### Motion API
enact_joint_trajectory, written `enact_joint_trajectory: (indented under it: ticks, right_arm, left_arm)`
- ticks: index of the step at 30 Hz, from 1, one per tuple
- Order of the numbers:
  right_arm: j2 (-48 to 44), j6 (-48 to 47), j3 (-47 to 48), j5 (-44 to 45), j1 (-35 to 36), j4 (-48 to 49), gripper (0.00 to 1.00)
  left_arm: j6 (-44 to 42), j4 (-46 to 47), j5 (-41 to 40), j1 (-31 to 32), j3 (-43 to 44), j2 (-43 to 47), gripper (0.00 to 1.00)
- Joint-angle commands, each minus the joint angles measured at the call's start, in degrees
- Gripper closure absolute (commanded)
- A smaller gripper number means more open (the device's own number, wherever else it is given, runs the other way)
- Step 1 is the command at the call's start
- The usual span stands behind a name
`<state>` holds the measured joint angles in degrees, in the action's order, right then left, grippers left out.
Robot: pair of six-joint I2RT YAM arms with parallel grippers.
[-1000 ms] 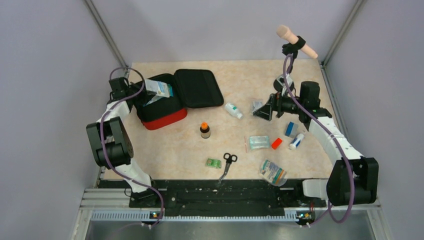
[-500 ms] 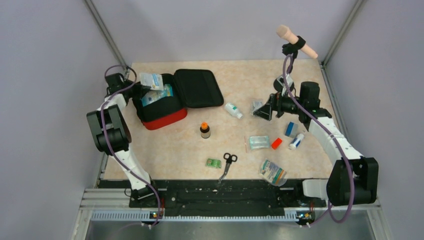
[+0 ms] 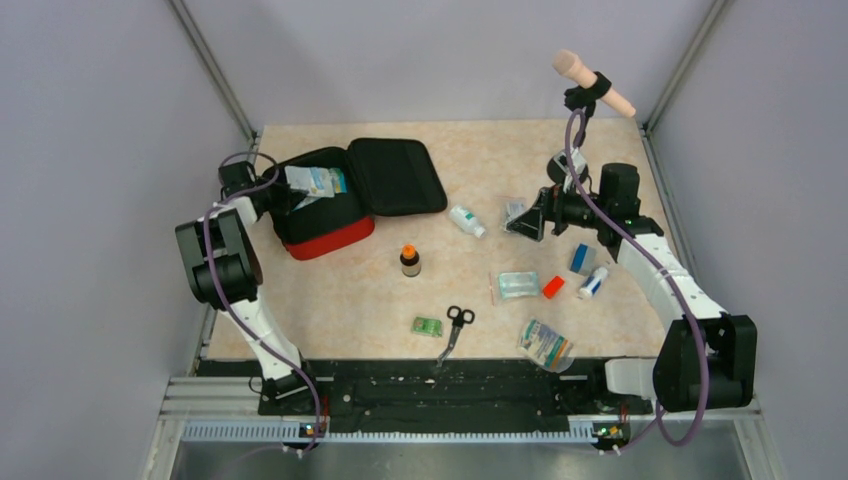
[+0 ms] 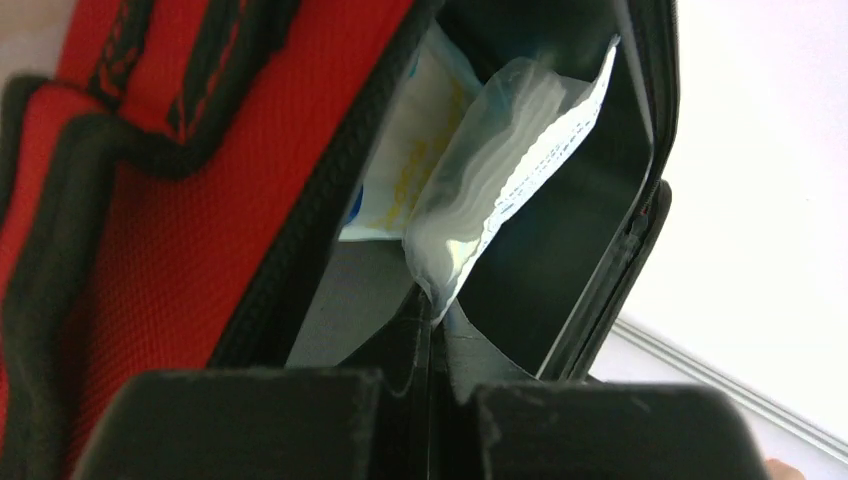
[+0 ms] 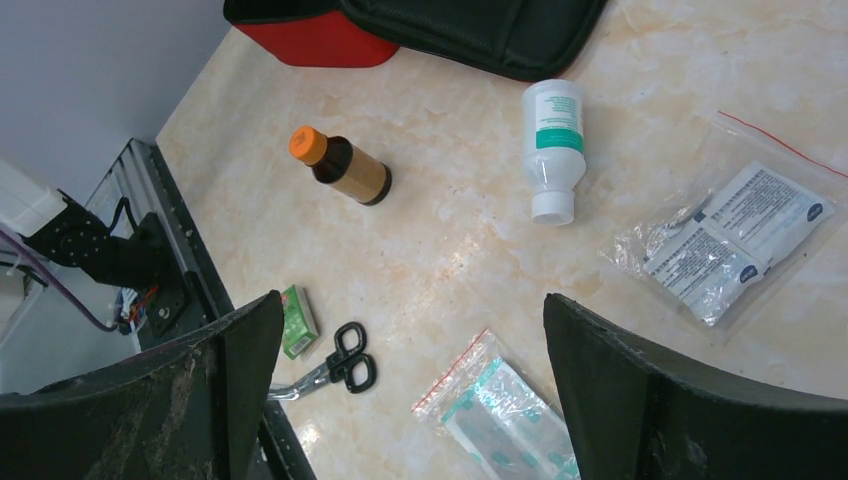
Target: Organize the medicine kit
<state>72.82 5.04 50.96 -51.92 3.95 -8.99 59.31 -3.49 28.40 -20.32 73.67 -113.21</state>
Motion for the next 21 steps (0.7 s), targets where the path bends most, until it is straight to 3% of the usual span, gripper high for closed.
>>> enact_joint_trajectory:
  ticks: [1,4,11,21]
  right_arm:
    - [-1.08,-0.75,-0.48,-0.71,-0.12,1.89,0.01]
    - [-1.15,-0.76,-0.63,-0.77,-0.10,1.96,0.01]
    - [-1.31,-0.95,-0.69,-0.64,-0.11,1.81,0.01]
    - [-1.36,-1.01,-0.48,-0.46,-0.13,1.32,0.01]
  left_arm:
    - [4.89,0.74,-1.78,-0.51,-5.20,3.91,1.00]
    - [6.12,2.50,-2.12,-0.51,-6.11,4.27,0.99]
    - [9.32,5.09,-0.62,-0.69,-3.05,1.58,0.69]
    - [10.71,4.02,1.21,-1.02,-1.69,1.10,0.43]
